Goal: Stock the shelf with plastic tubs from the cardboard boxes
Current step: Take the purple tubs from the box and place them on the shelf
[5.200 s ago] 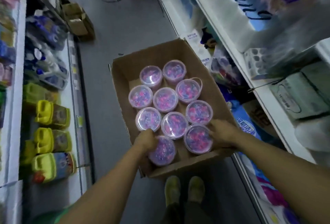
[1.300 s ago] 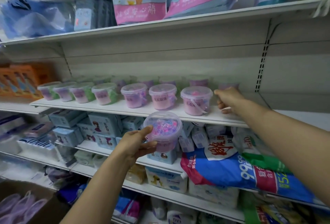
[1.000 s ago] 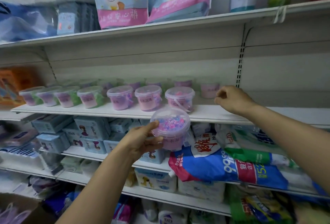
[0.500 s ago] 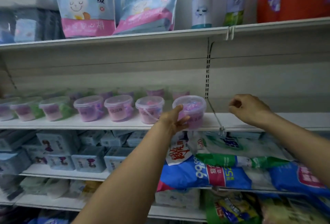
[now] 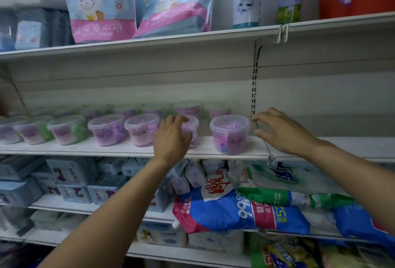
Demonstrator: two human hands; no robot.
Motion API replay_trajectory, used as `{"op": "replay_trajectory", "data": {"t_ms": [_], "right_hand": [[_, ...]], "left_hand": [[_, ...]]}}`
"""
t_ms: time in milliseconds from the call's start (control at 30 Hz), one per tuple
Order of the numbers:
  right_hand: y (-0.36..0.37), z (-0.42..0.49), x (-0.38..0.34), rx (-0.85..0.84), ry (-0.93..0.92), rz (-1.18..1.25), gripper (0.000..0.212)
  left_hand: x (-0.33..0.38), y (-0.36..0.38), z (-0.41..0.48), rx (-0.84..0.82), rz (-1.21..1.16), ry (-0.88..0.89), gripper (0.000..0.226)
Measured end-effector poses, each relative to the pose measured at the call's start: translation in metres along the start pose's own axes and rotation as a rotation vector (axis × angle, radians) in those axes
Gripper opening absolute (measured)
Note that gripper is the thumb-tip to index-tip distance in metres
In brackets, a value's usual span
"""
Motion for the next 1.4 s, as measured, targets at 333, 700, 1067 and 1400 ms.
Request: {"op": "replay_trajectory", "data": {"t_ms": [333, 700, 1067, 1400], "right_hand": [[0.043, 0.022, -0.037, 0.036, -0.144, -0.191, 0.034], [0.058, 0.042, -0.066, 0.024, -0.125, -0.330, 0.036], [0.060, 0.023, -0.141, 0.109, -0.246, 0.005, 0.052], [0.165, 0.000, -0.328, -0.091, -0.498, 0.234, 0.049]], "left_hand": [[-0.033, 0.005, 0.015, -0.041, 0.107, 0.051, 0.030], [-0.031, 0.005, 0.018, -0.051, 0.149, 0.018, 0.031], [-0.068, -0.083, -0.028, 0.030, 0.079, -0.035, 0.050], [-0.224, -0.221, -0.150, -0.004, 0.412, -0.251, 0.052]]}}
Point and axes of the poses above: each hand's wrist, its own z-axis towards the middle knuckle, its own y-axis out of the palm, x = y × z, the point moved 1 cm from there along z, towards the middle knuckle, and after that the axes turned 13 degrees about x, right-handed, at the moved point
